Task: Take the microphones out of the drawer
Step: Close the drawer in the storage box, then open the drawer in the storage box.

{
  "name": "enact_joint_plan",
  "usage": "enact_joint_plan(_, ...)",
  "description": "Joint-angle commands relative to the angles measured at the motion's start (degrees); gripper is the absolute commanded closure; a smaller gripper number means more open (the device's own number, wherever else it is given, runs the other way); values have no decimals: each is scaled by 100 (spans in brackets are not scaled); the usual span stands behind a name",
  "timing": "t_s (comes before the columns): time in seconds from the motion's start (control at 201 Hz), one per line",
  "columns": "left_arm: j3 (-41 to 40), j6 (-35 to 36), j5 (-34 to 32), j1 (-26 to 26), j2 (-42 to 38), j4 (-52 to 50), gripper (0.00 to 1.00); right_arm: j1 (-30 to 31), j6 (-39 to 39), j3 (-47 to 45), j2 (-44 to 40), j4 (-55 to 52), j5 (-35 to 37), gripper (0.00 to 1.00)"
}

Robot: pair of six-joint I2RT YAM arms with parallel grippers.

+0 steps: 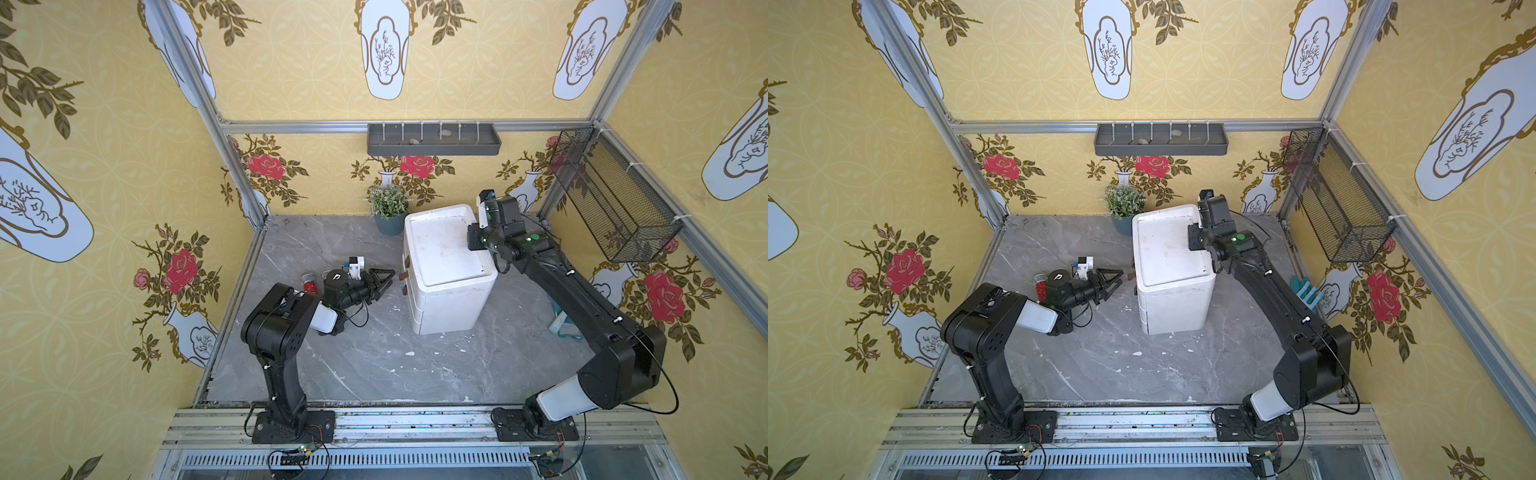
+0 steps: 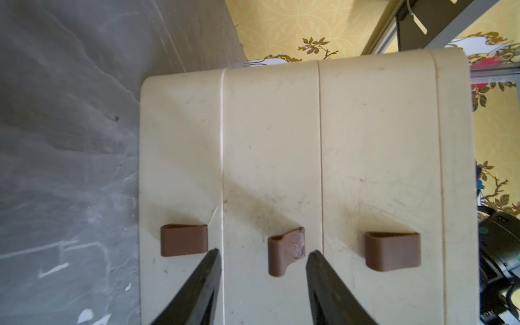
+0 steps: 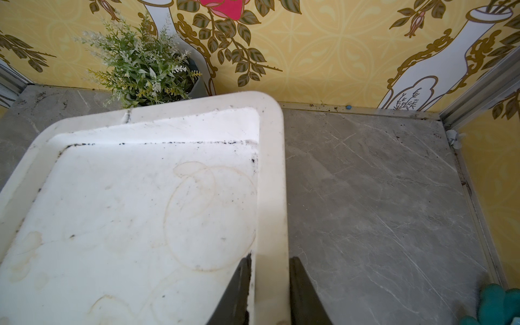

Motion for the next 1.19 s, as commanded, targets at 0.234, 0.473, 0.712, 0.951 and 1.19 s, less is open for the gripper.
enact_joint_plan(0.234,181,-182,-90,-145,223,497,46,72,42,-117,49,-579,-618,74)
enact_joint_plan(0.473,154,-184,-62,-185,236,506,47,71,36,-158,52,-534,-622,74)
enact_joint_plan(0.712,268,-232,-6,-365,406,583,49,68,78,-152,69,-516,-658,74)
enact_joint_plan(0.951,390,-216,7,-365,420,602,52,77,86,-152,28,-523,-652,74)
enact_joint_plan(1.19,313,-166,-46,-365,448,611,58,90,105,-162,-10,-536,-640,74)
